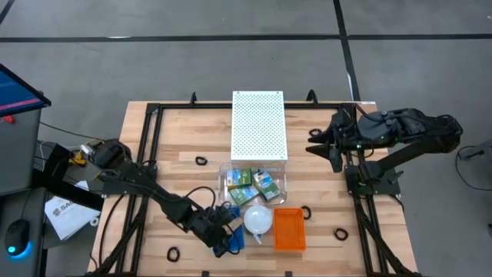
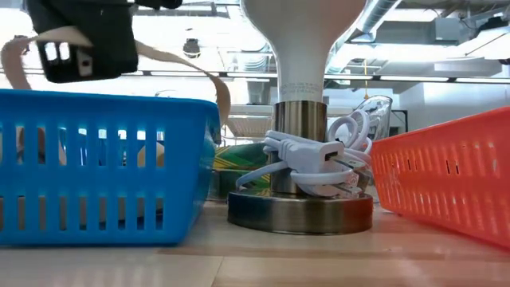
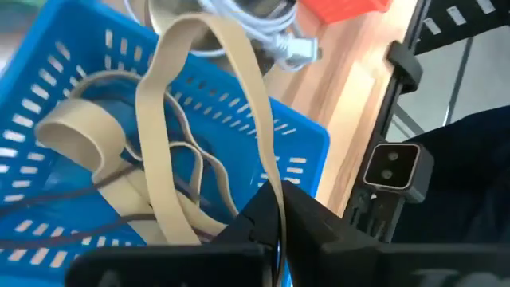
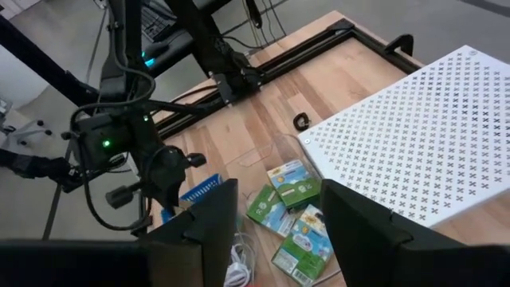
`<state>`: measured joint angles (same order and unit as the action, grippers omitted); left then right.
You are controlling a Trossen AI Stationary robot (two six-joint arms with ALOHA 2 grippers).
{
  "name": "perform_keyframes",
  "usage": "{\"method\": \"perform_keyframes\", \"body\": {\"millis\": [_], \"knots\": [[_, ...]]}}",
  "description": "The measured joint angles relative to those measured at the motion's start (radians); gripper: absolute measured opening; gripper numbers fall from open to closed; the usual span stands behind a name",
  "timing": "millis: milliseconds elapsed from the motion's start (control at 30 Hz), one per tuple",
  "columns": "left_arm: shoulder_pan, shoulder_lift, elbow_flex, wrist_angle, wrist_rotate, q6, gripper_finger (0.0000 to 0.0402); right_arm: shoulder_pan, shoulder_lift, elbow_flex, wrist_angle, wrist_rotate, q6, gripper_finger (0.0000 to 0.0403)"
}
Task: Pick & Place Office Desk Supplies
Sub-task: Put the brown rubberband into the blue bin
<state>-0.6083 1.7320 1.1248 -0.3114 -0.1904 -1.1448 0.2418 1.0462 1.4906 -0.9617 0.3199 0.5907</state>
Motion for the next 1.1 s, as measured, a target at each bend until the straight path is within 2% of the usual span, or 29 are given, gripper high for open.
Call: {"method": "perform_keyframes", "body": {"millis": [233, 367, 500, 600, 900, 1100], "knots": [[0.011, 0.013, -0.047, 0.017, 0.024, -0.104, 0.0000, 0.000, -0.002, -0.015, 0.001, 0.000, 0.000, 0.0177], [0.033, 0.013, -0.094, 0.105, 0.020, -0.195, 0.0000, 0.000, -0.001, -0.032, 0.003, -0.001, 0.004, 0.0177], [0.053, 0.013, -0.108, 0.206, 0.011, -0.196, 0.0004, 0.001, -0.001, -0.039, 0.003, -0.002, 0.011, 0.0177], [0.060, 0.013, -0.115, 0.199, 0.007, -0.196, 0.0025, 0.001, -0.002, -0.039, 0.004, -0.004, 0.011, 0.0177], [0.048, 0.013, -0.114, 0.116, 0.007, -0.225, 0.0128, 0.001, -0.026, -0.040, -0.002, -0.004, 0.011, 0.0177], [0.047, 0.004, -0.114, 0.161, -0.004, -0.221, 0.0135, 0.001, -0.038, -0.040, -0.003, 0.000, 0.011, 0.0177]]}}
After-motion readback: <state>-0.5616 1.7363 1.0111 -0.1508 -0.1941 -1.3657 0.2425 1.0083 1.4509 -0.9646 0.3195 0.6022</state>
